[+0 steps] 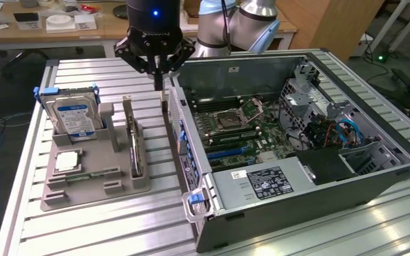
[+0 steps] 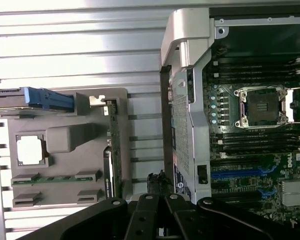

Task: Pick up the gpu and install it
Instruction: 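Reach for the gpu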

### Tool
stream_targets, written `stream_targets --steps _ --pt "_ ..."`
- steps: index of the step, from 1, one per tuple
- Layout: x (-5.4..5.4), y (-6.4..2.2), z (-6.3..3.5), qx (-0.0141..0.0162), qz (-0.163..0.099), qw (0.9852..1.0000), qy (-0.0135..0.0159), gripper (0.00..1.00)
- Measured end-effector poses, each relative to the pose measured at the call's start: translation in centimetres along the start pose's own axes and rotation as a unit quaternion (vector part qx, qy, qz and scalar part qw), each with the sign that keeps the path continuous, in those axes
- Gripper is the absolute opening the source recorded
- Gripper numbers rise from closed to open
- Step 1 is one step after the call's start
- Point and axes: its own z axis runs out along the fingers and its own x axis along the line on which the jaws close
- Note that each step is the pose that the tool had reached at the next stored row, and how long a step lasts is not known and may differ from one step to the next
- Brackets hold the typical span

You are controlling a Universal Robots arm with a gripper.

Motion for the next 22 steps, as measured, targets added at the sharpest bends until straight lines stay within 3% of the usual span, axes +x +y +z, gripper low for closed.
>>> stream_targets --steps 22 --pt "2.2 -0.32 0.26 0.0001 0.000 1.0000 0.0011 0.10"
